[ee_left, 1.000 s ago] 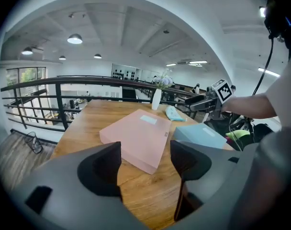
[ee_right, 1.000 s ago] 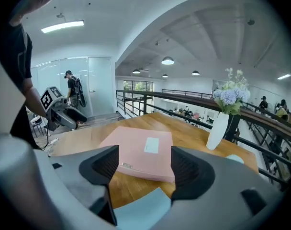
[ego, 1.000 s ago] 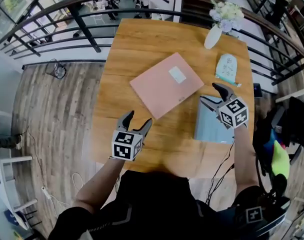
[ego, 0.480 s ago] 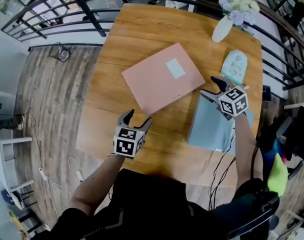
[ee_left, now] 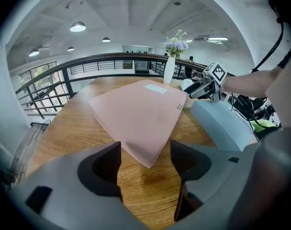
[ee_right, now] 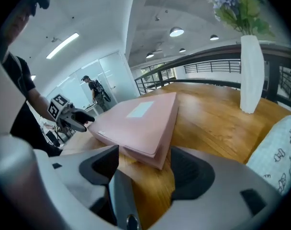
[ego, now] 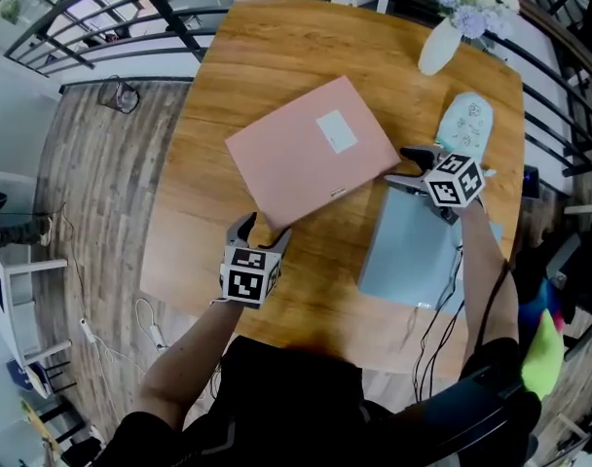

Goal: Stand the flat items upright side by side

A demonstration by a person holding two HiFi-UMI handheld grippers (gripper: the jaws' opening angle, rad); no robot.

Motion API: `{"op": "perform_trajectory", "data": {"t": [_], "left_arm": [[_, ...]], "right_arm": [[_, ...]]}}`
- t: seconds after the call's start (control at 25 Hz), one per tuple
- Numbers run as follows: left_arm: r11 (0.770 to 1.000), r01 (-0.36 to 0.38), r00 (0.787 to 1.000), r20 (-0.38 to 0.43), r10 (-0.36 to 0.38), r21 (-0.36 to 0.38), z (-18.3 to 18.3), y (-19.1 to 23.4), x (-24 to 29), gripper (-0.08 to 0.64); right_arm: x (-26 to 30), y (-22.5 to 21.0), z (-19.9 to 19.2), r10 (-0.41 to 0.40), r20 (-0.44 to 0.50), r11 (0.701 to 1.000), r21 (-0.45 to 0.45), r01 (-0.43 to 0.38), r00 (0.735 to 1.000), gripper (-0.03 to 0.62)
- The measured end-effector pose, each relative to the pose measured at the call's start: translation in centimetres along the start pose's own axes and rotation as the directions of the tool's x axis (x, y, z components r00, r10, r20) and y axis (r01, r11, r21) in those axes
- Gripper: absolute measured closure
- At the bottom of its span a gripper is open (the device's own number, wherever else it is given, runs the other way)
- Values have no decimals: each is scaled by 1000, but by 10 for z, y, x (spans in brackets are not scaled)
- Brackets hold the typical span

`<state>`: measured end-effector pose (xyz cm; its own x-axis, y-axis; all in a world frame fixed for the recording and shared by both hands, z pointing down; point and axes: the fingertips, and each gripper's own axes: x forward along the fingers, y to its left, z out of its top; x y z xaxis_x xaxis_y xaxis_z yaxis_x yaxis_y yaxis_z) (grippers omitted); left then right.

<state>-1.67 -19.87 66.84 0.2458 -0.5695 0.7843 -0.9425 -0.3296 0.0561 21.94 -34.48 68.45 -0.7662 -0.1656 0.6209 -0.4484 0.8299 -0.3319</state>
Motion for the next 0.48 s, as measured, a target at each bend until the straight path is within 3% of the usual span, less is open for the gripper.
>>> {"op": "perform_trajectory", "data": {"t": [0.48], "left_arm": [[999, 16, 1000, -13, -16, 48, 0, 2, 15, 236]], "right_arm": [[19, 1, -3, 26, -125, 990, -138, -44, 992, 273]]}}
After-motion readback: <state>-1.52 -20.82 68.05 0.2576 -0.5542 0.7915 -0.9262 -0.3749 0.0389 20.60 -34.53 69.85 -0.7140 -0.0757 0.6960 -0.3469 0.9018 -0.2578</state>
